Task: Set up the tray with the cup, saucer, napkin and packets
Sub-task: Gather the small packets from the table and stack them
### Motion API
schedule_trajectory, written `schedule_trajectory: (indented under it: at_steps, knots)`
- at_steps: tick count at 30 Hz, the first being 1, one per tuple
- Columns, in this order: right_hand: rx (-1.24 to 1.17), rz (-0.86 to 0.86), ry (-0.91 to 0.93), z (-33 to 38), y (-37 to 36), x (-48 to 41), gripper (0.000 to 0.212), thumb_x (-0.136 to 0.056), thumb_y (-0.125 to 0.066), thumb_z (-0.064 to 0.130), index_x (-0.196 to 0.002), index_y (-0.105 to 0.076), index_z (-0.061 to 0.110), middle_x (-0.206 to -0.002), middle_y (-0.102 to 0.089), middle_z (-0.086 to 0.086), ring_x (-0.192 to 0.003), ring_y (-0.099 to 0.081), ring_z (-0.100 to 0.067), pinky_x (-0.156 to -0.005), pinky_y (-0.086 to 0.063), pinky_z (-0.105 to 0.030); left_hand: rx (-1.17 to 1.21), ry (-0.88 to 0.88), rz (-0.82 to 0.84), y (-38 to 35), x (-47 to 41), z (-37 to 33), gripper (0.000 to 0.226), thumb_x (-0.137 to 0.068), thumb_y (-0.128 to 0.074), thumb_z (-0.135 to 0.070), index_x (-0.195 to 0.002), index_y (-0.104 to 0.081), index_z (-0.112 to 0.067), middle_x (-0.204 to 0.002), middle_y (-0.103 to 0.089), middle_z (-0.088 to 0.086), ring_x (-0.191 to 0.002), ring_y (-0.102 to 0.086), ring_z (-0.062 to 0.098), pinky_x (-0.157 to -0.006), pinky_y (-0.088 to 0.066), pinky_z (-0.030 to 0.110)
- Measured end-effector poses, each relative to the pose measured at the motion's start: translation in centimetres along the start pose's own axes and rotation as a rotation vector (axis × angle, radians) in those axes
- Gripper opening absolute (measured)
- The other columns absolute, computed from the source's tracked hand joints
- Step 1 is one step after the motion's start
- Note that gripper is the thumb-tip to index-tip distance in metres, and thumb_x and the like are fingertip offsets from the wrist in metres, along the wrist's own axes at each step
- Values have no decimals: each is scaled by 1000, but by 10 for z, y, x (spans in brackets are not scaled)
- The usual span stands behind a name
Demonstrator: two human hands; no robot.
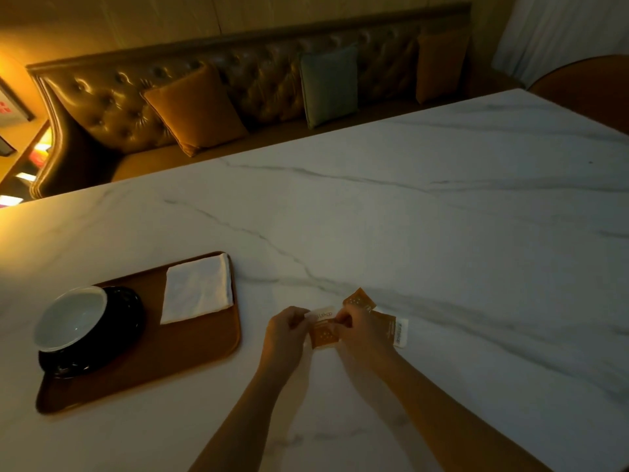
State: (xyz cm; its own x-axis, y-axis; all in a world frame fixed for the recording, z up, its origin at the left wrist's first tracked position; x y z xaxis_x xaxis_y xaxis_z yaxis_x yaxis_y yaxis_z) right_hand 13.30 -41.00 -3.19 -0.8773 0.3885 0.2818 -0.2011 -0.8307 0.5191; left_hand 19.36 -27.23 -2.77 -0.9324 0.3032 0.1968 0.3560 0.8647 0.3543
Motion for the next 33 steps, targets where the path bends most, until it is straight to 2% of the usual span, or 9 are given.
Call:
schedule_trajectory:
  at_steps: [3,7,10,14,18,20,23,27,33]
  knots:
    - [28,-84,39,-1,25,-1,22,-79,-68,22,-95,-59,10,-93,-61,-5,-80,-56,-15,-71,-46,-26,119,-19,1,1,2,-9,19,-84,-63,-15,-68,-69,-24,-58,-68,-6,-54,-60,0,-50,-46,12]
    - [200,-220,-1,-18,66,-2,21,-75,-64,17,-94,-58,10,-96,-61,-7,-87,-58,-24,-78,-51,-41,210,-24,-47,7,6,-18,18,-83,-63,-16,-69,-70,-26,-59,-69,-10,-52,-59,-2,-46,-43,7]
    - [452,-143,-75,-34,76,-5,41,-71,-67,28,-106,-55,11,-106,-60,-9,-97,-56,-26,-85,-47,-38,227,-2,-65,5,10,-20,18,-83,-63,-15,-71,-70,-26,-65,-69,-4,-55,-62,-1,-46,-44,8]
    - [667,-54,-156,-49,78,-4,43,-72,-66,40,-105,-54,13,-111,-57,-10,-103,-53,-26,-88,-40,-38,230,22,-38,-3,18,-18,16,-84,-62,-13,-72,-70,-22,-69,-69,-1,-56,-63,0,-46,-44,7]
    - [661,63,-193,-54,71,2,36,-79,-60,41,-100,-54,12,-112,-54,-11,-109,-50,-29,-91,-39,-40,252,66,-30,-3,24,-11,15,-85,-62,-13,-73,-70,-19,-69,-70,0,-57,-66,4,-45,-45,9]
    - [568,110,-160,-51,65,6,18,-86,-55,31,-80,-47,17,-95,-57,-7,-97,-55,-27,-81,-43,-37,263,77,-35,-1,26,-10,15,-84,-62,-12,-73,-70,-19,-68,-70,0,-56,-66,4,-46,-46,10]
    - [415,134,-160,-45,63,10,23,-89,-51,26,-74,-36,19,-76,-50,0,-75,-51,-19,-66,-41,-32,241,69,-36,0,26,-12,16,-84,-63,-14,-72,-71,-22,-70,-71,0,-58,-66,4,-51,-47,17]
    - [430,74,-175,-38,72,11,50,-70,-66,54,-92,-38,18,-79,-49,4,-70,-48,-14,-52,-34,-24,224,64,-33,1,24,-18,16,-84,-62,-14,-72,-70,-21,-69,-70,0,-57,-65,3,-49,-46,14]
    - [501,166,-140,-43,46,15,63,-64,-74,46,-108,-39,17,-112,-50,-7,-98,-55,-22,-77,-47,-35,191,88,-11,-1,30,-12,16,-85,-61,-15,-72,-69,-18,-72,-70,3,-60,-66,7,-55,-45,20]
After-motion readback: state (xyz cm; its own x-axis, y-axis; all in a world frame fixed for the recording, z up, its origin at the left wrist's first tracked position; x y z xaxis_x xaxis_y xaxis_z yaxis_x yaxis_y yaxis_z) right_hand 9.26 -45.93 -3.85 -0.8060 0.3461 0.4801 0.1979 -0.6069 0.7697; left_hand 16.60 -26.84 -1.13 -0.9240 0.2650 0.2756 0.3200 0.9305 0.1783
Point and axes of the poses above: each hand's wrist, its own x-axis away from the middle knuckle, its own y-axis out of the back of the hand, z = x × y, the point moved 8 cm from there along -x, towards the middle knuckle
